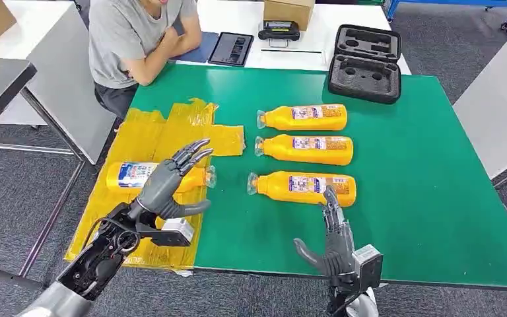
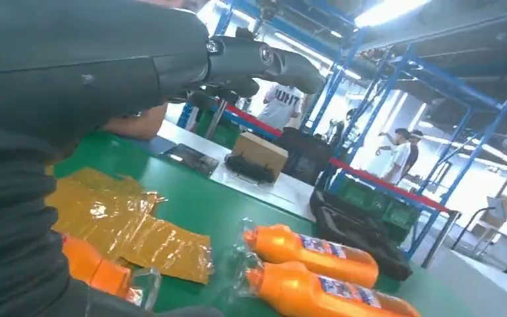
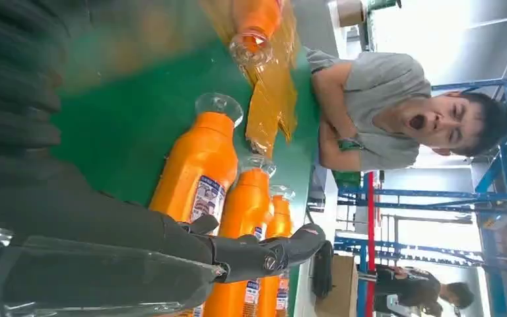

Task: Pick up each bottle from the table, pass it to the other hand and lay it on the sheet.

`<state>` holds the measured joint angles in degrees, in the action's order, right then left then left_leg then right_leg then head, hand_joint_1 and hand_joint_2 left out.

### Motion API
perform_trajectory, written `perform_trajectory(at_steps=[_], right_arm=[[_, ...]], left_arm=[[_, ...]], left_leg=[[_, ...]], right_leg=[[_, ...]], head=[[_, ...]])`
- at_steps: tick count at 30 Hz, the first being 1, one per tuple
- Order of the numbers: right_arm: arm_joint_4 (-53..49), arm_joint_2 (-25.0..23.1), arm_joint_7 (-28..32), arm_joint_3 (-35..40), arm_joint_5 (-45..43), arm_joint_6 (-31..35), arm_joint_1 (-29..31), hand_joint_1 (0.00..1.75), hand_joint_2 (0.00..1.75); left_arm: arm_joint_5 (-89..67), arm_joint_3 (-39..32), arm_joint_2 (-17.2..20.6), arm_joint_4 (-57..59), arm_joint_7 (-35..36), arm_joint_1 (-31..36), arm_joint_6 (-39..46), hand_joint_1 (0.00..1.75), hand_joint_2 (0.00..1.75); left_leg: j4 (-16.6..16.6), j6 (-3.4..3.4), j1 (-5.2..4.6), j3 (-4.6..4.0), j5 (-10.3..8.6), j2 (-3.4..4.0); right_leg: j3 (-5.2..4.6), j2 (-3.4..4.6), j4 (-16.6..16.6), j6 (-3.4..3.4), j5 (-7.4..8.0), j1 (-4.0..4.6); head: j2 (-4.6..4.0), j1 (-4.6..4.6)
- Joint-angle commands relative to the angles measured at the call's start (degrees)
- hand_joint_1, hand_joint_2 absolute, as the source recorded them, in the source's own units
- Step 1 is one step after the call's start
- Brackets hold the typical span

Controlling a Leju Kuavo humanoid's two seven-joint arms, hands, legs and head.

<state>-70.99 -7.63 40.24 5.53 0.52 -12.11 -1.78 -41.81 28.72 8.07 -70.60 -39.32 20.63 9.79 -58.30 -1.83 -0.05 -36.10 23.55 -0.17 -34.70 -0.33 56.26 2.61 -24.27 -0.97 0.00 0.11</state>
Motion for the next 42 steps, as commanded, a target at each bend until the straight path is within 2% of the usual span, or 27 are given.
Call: perform_trajectory(at_steps=[1, 3, 4, 8, 10, 13, 14, 15, 17, 20, 22, 25, 27, 31, 33, 40, 42], right_arm=[[-1.93, -1.31, -0.24, -4.24, -2.70, 0.35, -1.42, 0.00, 1.75], [-3.39, -3.22, -0.24, -6.26, -2.78, 1.47, -2.44, 0.00, 1.75], [-4.76, -4.36, -0.24, -6.82, -1.94, 5.64, -3.07, 0.00, 0.00], [-7.65, -4.70, -0.24, -2.91, 0.92, 16.42, -5.13, 0.00, 0.00], [-10.01, -4.49, -0.24, 0.60, 0.57, 28.09, -5.22, 0.00, 0.00], [-15.39, -2.43, -0.24, 4.77, -2.38, 30.15, -6.13, 0.00, 0.00], [-17.01, -1.52, -0.24, 5.75, -3.18, 28.25, -6.50, 0.00, 1.75], [-17.04, -0.71, -0.24, 6.20, -4.54, 25.97, -7.15, 0.00, 1.75], [-18.46, 0.21, -0.24, 5.97, -3.65, 25.41, -8.01, 0.00, 1.75], [-19.97, 0.25, -0.24, 4.54, -3.26, 26.93, -8.34, 0.00, 1.75], [-19.39, 0.54, -0.24, 4.42, -0.95, 29.79, -7.92, 0.00, 1.75], [-18.54, 1.58, -0.24, 5.67, -1.71, 29.21, -8.12, 0.00, 1.75], [-18.41, 2.00, -0.24, 6.34, -1.43, 29.35, -8.40, 0.00, 1.75], [-18.52, 2.41, -0.24, 7.68, 1.08, 35.42, -9.29, 0.00, 1.75], [-17.36, 3.86, -0.24, 8.24, 1.60, 36.42, -9.48, 0.00, 1.75], [-17.31, 4.04, -0.24, 8.18, 1.77, 36.70, -9.47, 0.00, 1.75], [-14.85, 5.45, -0.24, 8.33, 4.29, 37.69, -9.45, 0.00, 1.75]], left_arm=[[15.96, 1.06, 0.45, -8.66, -0.68, -7.02, 1.18, 0.00, 1.75], [23.30, 1.92, -0.13, -9.47, -0.68, -8.65, 2.00, 0.00, 1.75], [25.62, 2.41, -1.31, -8.86, -0.68, -10.09, 3.06, 0.00, 1.75], [26.32, 7.38, -4.81, -5.22, -0.68, -12.07, 11.74, 0.00, 1.75], [28.14, 9.52, -7.81, -4.21, -0.68, -13.23, 18.48, 0.00, 1.75], [31.77, 13.80, -8.93, -7.45, -0.68, -13.86, 18.24, 0.00, 1.75], [32.40, 14.42, -8.96, -8.34, -0.68, -13.93, 17.47, 0.00, 1.75], [33.07, 15.17, -8.85, -9.83, -0.68, -14.00, 16.38, 0.00, 1.75], [33.56, 15.81, -8.62, -11.25, -0.68, -14.01, 14.90, 0.00, 1.75], [32.98, 16.52, -8.54, -11.82, -0.68, -13.57, 14.39, 0.00, 1.75], [33.12, 17.07, -8.68, -11.58, -0.68, -13.11, 14.07, 0.00, 1.75], [32.42, 17.86, -8.21, -10.82, -0.68, -12.40, 14.31, 0.00, 1.75], [31.95, 18.08, -7.91, -10.30, -0.68, -12.12, 14.51, 0.00, 1.75], [32.12, 17.76, -6.42, -10.12, -0.68, -12.90, 13.02, 0.00, 1.75], [32.32, 17.34, -6.12, -10.65, -0.68, -14.05, 13.73, 0.00, 1.75], [32.45, 17.20, -6.12, -10.78, -0.68, -14.18, 13.75, 0.00, 1.75], [32.66, 16.66, -6.88, -9.80, -0.68, -13.80, 12.38, 0.00, 1.75]], left_leg=[[0.04, 0.08, 0.04, 0.37, 0.22, 0.11], [0.03, 0.11, 0.04, 0.38, 0.22, 0.04], [0.03, 0.09, 0.02, 0.27, 0.18, 0.01], [0.06, 0.13, 0.01, 0.34, 0.24, 0.01], [0.06, 0.12, 0.01, 0.30, 0.22, -0.09], [0.00, 0.10, 0.00, 0.23, 0.24, 0.01], [-0.01, 0.08, -0.05, 0.09, 0.20, -0.03], [-0.04, 0.11, -0.03, 0.22, 0.28, -0.07], [-0.01, 0.09, -0.02, 0.05, 0.18, -0.08], [0.01, 0.15, 0.02, 0.28, 0.28, -0.17], [0.02, 0.12, -0.02, 0.10, 0.18, -0.12], [0.00, 0.15, 0.03, 0.29, 0.28, -0.02], [0.03, 0.12, 0.01, 0.12, 0.19, -0.06], [0.06, 0.13, 0.03, 0.19, 0.21, -0.02], [0.06, 0.14, 0.02, 0.29, 0.26, 0.02], [0.05, 0.13, 0.02, 0.16, 0.21, 0.01], [0.06, 0.13, 0.02, 0.17, 0.21, 0.02]], right_leg=[[0.36, 0.12, -0.09, -0.10, -0.16, 0.04], [0.37, 0.04, -0.06, -0.12, -0.20, 0.04], [0.27, 0.01, -0.04, -0.10, -0.17, 0.03], [0.32, 0.01, -0.09, -0.10, -0.18, 0.01], [0.30, -0.09, -0.10, -0.10, -0.19, 0.02], [0.21, 0.01, -0.07, -0.10, -0.19, 0.00], [0.08, -0.03, -0.03, -0.08, -0.17, -0.04], [0.23, -0.06, -0.02, -0.11, -0.25, -0.02], [0.08, -0.07, -0.06, -0.08, -0.15, -0.01], [0.34, -0.15, -0.09, -0.14, -0.26, 0.03], [0.13, -0.11, -0.09, -0.10, -0.16, 0.00], [0.31, 0.00, -0.10, -0.15, -0.20, 0.05], [0.13, -0.04, -0.12, -0.10, -0.12, 0.04], [0.19, -0.01, -0.14, -0.12, -0.14, 0.04], [0.28, 0.04, -0.14, -0.13, -0.17, 0.04], [0.17, 0.03, -0.13, -0.11, -0.13, 0.04], [0.18, 0.04, -0.14, -0.12, -0.12, 0.03]], head=[[0.00, 0.02], [0.00, 0.00], [0.00, 0.00], [0.00, 0.00], [0.00, 0.00], [0.00, 0.00], [0.00, 0.00], [0.00, 0.02], [0.00, 0.04], [0.00, 0.00], [0.00, 0.02], [0.00, 0.00], [0.00, 0.00], [0.00, 0.00], [0.00, 0.02], [0.00, 0.00], [0.00, 0.00]])
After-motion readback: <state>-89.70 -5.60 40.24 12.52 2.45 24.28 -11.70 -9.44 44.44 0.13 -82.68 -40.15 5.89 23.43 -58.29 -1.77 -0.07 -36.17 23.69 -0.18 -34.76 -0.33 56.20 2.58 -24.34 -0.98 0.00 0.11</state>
